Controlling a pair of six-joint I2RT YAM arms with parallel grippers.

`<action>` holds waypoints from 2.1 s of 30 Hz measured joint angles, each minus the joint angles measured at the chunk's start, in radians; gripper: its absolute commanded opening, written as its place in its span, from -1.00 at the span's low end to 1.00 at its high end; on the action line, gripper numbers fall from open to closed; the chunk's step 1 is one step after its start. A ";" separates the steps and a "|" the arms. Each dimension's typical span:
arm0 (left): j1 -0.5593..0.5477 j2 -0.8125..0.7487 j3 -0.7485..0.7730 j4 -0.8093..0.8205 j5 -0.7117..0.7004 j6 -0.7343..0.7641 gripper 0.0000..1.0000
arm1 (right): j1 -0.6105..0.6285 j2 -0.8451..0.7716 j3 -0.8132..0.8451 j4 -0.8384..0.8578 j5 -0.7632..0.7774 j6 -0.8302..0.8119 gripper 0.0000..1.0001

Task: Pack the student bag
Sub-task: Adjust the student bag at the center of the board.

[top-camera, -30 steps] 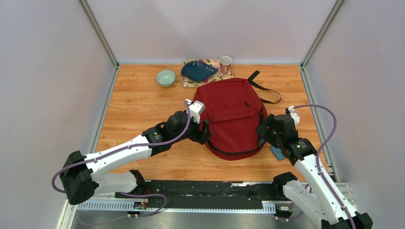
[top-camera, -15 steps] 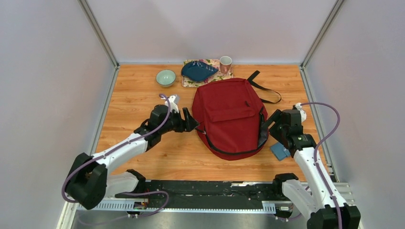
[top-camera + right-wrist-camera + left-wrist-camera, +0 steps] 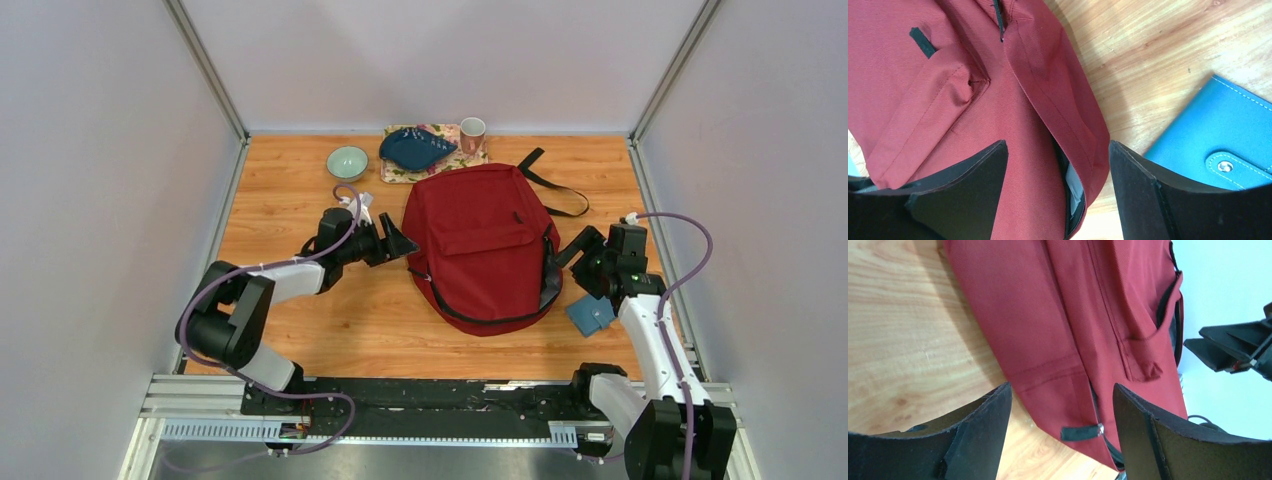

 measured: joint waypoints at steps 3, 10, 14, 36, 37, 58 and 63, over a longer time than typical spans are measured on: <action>0.016 0.073 0.037 0.031 0.011 -0.010 0.62 | -0.006 0.002 0.000 0.010 -0.019 -0.006 0.54; 0.039 0.249 0.144 0.102 0.041 -0.038 0.63 | -0.029 0.022 0.000 0.018 -0.052 -0.014 0.54; 0.047 0.315 0.170 0.121 0.055 -0.050 0.64 | -0.046 0.041 0.000 0.031 -0.074 -0.018 0.54; 0.055 0.351 0.201 0.094 0.003 -0.048 0.65 | -0.071 0.149 0.001 0.067 -0.156 -0.027 0.54; 0.055 0.379 0.220 0.119 0.023 -0.063 0.66 | -0.071 0.161 0.002 0.074 -0.159 -0.027 0.54; 0.060 0.385 0.014 0.440 0.079 -0.238 -1.00 | -0.015 0.553 0.144 0.182 -0.367 -0.029 0.17; 0.064 0.118 -0.217 0.381 -0.021 -0.204 -1.00 | 0.143 0.639 0.251 0.182 -0.365 -0.023 0.17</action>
